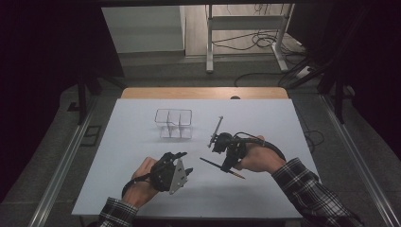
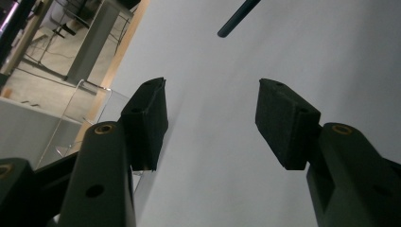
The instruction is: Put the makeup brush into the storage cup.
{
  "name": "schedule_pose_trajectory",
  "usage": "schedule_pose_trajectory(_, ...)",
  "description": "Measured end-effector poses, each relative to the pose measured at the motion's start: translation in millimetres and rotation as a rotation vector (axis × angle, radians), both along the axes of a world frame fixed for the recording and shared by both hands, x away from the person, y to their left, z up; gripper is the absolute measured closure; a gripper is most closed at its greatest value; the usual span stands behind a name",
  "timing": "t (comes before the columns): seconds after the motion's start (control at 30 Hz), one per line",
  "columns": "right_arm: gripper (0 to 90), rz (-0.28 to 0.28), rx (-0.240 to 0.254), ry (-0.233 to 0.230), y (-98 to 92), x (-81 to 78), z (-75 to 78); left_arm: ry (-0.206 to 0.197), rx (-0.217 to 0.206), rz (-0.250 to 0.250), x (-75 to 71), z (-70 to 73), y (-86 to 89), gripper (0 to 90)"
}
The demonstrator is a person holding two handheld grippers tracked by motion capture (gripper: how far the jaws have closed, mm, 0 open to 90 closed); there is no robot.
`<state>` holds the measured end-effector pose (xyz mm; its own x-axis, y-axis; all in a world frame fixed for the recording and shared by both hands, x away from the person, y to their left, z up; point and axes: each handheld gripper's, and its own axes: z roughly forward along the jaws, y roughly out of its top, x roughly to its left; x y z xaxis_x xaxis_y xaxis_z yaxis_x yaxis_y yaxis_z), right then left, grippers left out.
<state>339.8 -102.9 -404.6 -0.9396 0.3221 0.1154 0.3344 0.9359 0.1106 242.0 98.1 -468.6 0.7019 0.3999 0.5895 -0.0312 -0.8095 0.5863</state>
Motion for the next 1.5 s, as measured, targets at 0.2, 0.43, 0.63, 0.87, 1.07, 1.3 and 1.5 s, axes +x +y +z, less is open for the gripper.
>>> schedule_pose_trajectory(0.2, 83.4, 0.024, -0.002, 0.010, 6.0, -0.2, -0.6, -0.039, 0.102, -0.020, 0.5, -1.8, -7.1, 47.8)
schedule_pose_trajectory(0.43, 83.4, 0.041, -0.016, 0.021, 13.4, -1.0, -1.8, -0.086, 0.172, -0.038, 0.1, -3.4, -14.5, 51.9)
schedule_pose_trajectory(0.63, 83.4, 0.054, -0.024, 0.030, 19.2, -1.5, -2.2, -0.102, 0.189, -0.061, -0.7, -7.4, -20.9, 55.5)
schedule_pose_trajectory(0.87, 83.4, 0.072, -0.042, 0.042, 26.3, -3.0, -3.0, -0.122, 0.243, -0.094, -1.6, -10.2, -25.7, 60.3)
schedule_pose_trajectory(1.07, 83.4, 0.091, -0.051, 0.051, 32.4, -3.9, -5.4, -0.125, 0.255, -0.119, -3.3, -13.1, -28.7, 67.1)
schedule_pose_trajectory(1.3, 83.4, 0.105, -0.066, 0.059, 36.3, -5.3, -7.0, -0.117, 0.270, -0.133, -3.9, -14.9, -28.2, 74.4)
schedule_pose_trajectory(1.5, 83.3, 0.110, -0.068, 0.063, 36.6, -5.8, -7.6, -0.121, 0.292, -0.148, -4.4, -15.7, -27.4, 80.0)
